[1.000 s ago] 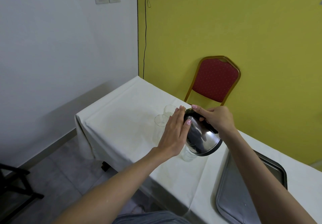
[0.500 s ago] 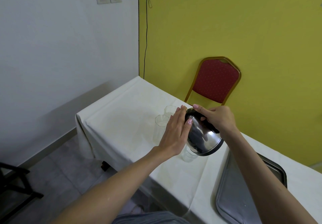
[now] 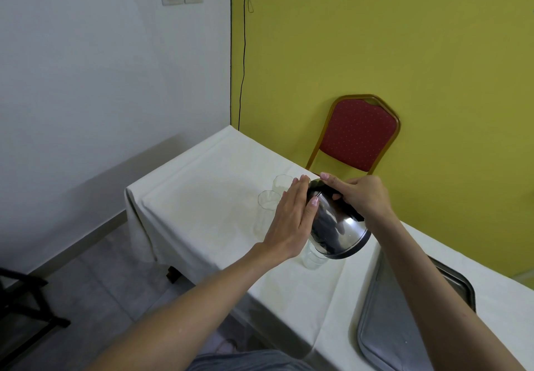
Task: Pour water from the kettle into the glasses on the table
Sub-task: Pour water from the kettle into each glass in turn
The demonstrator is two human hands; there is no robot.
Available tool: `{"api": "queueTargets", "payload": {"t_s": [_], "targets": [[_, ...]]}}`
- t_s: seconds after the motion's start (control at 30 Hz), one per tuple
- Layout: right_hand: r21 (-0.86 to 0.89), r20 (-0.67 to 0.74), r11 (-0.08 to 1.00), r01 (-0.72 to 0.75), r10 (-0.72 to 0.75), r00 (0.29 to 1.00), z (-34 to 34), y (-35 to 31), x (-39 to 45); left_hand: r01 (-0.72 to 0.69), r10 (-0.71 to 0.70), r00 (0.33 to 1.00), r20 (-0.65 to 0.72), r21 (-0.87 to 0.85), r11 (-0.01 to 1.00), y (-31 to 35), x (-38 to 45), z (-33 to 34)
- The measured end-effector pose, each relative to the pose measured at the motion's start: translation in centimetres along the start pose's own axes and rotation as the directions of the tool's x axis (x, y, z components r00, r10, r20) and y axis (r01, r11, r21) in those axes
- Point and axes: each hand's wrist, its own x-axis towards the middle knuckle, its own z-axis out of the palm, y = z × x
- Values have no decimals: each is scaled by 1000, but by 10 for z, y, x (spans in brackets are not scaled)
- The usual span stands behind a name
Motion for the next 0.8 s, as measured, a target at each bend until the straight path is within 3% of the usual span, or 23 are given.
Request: {"api": "queueTargets", "payload": {"t_s": [0.8], "targets": [[20,-44,999,-31,32,999,2,8,1,-3,3,1000,22,-13,1000,-4,5,0]]}}
